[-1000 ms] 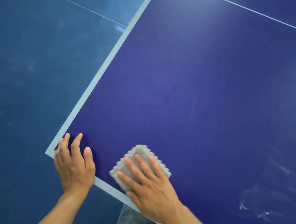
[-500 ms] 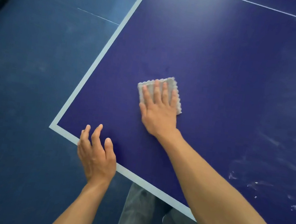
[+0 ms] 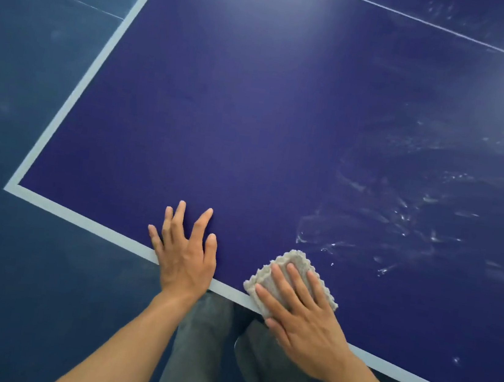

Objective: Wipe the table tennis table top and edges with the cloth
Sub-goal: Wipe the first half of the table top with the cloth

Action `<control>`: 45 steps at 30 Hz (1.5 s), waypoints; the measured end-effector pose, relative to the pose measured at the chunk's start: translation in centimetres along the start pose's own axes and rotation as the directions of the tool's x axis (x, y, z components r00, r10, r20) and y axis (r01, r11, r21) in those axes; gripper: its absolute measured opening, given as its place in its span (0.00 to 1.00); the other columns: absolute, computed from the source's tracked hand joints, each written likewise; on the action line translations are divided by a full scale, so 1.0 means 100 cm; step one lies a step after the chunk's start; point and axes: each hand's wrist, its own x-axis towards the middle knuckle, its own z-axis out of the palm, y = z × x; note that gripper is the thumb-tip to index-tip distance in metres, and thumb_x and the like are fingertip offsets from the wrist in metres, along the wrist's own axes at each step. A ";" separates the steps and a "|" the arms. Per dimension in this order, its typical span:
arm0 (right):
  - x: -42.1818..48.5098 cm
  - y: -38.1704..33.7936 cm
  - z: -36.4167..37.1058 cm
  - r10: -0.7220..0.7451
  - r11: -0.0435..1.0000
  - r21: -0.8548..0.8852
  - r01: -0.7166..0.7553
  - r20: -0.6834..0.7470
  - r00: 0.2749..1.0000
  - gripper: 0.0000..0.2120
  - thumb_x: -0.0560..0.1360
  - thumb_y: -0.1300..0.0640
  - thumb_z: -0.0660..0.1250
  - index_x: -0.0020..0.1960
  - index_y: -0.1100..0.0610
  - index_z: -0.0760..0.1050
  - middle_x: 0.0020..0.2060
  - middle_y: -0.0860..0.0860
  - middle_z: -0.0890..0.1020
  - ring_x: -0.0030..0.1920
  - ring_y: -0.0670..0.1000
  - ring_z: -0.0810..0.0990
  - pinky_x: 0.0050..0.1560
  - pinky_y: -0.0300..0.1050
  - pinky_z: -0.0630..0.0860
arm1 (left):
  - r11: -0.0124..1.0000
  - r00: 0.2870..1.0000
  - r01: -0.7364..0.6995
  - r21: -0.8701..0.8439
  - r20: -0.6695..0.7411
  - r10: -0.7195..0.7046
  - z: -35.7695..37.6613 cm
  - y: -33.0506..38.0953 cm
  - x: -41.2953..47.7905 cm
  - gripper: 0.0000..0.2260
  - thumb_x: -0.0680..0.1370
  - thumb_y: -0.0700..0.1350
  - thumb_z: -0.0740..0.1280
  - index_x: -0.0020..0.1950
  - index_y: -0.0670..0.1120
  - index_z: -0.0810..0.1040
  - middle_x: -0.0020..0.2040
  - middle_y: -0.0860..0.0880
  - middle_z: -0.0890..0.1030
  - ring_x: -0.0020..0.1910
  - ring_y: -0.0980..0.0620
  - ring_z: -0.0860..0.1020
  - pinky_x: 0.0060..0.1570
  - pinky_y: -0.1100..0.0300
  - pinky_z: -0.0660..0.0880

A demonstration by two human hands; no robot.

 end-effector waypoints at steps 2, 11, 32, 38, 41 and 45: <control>-0.003 0.029 -0.007 -0.084 0.996 -0.036 0.086 0.050 0.995 0.27 0.88 0.42 0.49 0.85 0.44 0.52 0.85 0.53 0.52 0.84 0.59 0.50 0.80 0.65 0.50 | 0.999 0.999 0.027 0.029 -0.025 -0.026 0.006 0.010 0.000 0.23 0.82 0.54 0.56 0.76 0.55 0.71 0.81 0.42 0.60 0.82 0.38 0.55 0.79 0.32 0.46; 0.155 0.131 -0.060 0.580 0.809 0.126 -0.574 -0.018 0.814 0.29 0.86 0.41 0.40 0.85 0.45 0.42 0.85 0.54 0.42 0.84 0.57 0.37 0.81 0.64 0.37 | 0.994 0.998 0.045 0.100 -0.057 -0.039 0.014 0.008 0.003 0.23 0.81 0.56 0.55 0.76 0.56 0.70 0.81 0.43 0.60 0.82 0.38 0.57 0.79 0.32 0.47; 0.188 0.184 -0.081 0.795 0.589 0.205 -0.782 0.026 0.606 0.30 0.87 0.43 0.42 0.85 0.47 0.36 0.84 0.55 0.36 0.83 0.59 0.33 0.80 0.66 0.34 | 0.995 0.993 -0.071 0.075 -0.091 0.078 0.013 0.029 0.055 0.22 0.80 0.50 0.61 0.74 0.51 0.73 0.77 0.40 0.65 0.80 0.37 0.60 0.77 0.29 0.50; 0.185 0.105 -0.056 0.232 0.970 0.077 -0.229 -0.045 0.972 0.28 0.87 0.42 0.48 0.85 0.46 0.51 0.85 0.55 0.49 0.85 0.60 0.44 0.81 0.67 0.45 | 0.994 0.996 -0.041 0.104 -0.072 0.049 0.025 0.043 0.075 0.21 0.82 0.53 0.56 0.76 0.55 0.69 0.79 0.43 0.61 0.81 0.39 0.57 0.78 0.30 0.49; 0.124 0.117 -0.044 0.050 0.998 0.046 -0.050 -0.011 0.999 0.26 0.88 0.42 0.49 0.85 0.46 0.56 0.85 0.54 0.53 0.85 0.59 0.49 0.81 0.67 0.50 | 0.993 0.998 -0.038 0.109 -0.054 0.044 0.022 0.044 0.074 0.22 0.82 0.53 0.56 0.76 0.54 0.69 0.79 0.42 0.62 0.81 0.39 0.58 0.78 0.31 0.49; 0.097 0.206 -0.060 0.248 0.969 -0.006 -0.248 -0.006 0.969 0.28 0.86 0.42 0.47 0.84 0.48 0.59 0.83 0.56 0.58 0.84 0.61 0.54 0.80 0.66 0.53 | 0.995 0.992 0.053 0.080 -0.117 -0.043 0.022 0.056 0.080 0.22 0.80 0.53 0.60 0.74 0.51 0.72 0.77 0.41 0.64 0.79 0.38 0.60 0.77 0.30 0.49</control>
